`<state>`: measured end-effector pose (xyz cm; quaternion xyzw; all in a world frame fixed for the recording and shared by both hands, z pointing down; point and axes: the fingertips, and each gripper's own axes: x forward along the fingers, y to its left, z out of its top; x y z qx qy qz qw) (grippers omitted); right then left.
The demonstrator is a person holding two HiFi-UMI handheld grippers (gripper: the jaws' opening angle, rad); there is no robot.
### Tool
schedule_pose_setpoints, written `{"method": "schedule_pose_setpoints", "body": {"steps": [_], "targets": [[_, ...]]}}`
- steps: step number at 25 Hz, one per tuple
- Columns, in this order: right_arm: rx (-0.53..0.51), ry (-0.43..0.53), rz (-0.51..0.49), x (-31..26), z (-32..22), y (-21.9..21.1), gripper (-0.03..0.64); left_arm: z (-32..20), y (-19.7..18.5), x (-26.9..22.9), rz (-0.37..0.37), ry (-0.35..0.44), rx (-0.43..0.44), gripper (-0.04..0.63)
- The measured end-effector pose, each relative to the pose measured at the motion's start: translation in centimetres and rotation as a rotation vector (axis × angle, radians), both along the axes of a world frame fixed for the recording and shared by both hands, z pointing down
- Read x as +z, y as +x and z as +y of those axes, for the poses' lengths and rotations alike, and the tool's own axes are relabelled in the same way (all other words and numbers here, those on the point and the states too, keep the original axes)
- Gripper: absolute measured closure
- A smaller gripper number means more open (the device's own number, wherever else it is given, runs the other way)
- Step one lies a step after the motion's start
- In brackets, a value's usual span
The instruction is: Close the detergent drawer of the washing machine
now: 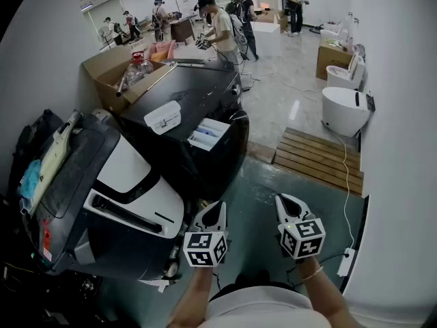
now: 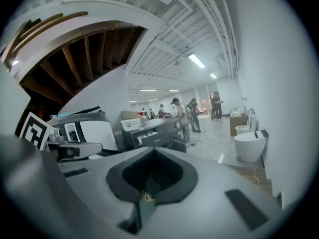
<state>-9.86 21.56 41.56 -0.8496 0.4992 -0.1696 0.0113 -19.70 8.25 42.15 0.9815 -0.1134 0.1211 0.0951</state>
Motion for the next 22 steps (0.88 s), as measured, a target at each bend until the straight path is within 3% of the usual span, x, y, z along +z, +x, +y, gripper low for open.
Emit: {"method": "schedule_pose_setpoints", "body": {"steps": [13, 22], "targets": [[0.015, 0.026, 0.034, -0.2, 1.3, 2.2, 0.615, 0.9, 1.5, 0.9, -0.004, -0.001, -0.030, 0.600], [0.040, 0.032, 0.031, 0.1, 3.4, 4.0, 0.600, 1.8, 2.8, 1.1, -0.007, -0.002, -0.049, 0.540]]}}
